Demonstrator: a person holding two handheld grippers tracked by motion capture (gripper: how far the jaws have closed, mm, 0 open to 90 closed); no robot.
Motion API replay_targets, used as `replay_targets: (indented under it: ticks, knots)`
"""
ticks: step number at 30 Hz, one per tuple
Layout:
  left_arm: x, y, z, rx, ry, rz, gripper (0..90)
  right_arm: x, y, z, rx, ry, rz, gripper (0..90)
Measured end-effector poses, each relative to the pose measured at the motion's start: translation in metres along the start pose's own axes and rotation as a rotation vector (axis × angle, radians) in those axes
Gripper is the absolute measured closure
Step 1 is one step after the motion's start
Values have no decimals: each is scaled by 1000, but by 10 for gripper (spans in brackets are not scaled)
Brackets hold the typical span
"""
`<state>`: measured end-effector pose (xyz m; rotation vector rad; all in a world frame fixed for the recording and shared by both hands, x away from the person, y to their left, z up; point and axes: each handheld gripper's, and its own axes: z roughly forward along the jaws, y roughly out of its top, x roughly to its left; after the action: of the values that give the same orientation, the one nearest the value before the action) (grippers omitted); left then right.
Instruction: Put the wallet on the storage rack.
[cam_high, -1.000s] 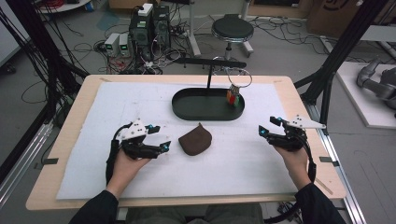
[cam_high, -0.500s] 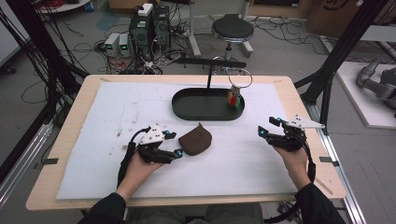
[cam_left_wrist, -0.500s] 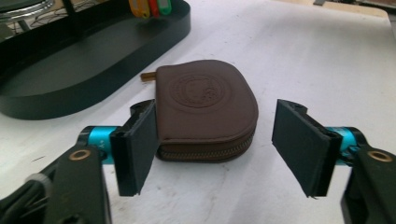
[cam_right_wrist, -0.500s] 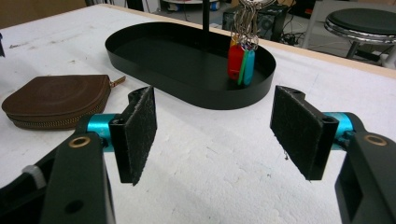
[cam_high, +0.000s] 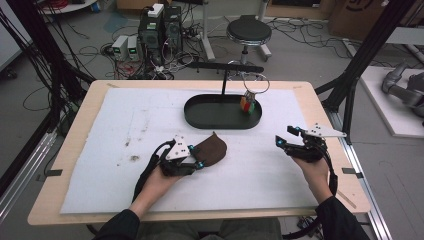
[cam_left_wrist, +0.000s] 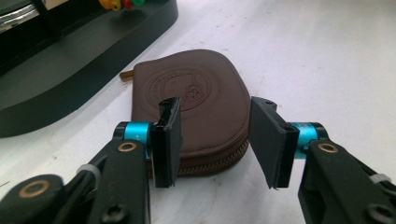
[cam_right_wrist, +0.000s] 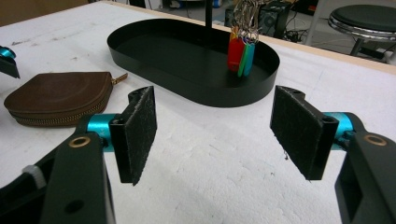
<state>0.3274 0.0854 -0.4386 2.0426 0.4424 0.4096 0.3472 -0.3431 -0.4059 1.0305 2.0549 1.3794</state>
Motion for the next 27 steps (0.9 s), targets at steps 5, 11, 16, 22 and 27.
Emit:
replay_targets:
  ticks: [5,11,16,22,27]
  knots:
    - [-5,0,7,26,-11,40,545,0,0,0,0,1,0,325]
    - [-5,-1,11,39,6,78,603,0,0,0,2,-1,-7,325]
    - [-9,0,12,42,2,131,715,1,0,1,5,0,-7,328]
    - [-11,2,12,35,-16,141,837,1,0,0,3,2,-7,330]
    - [-8,4,8,17,-35,97,883,2,0,0,0,3,-6,334]
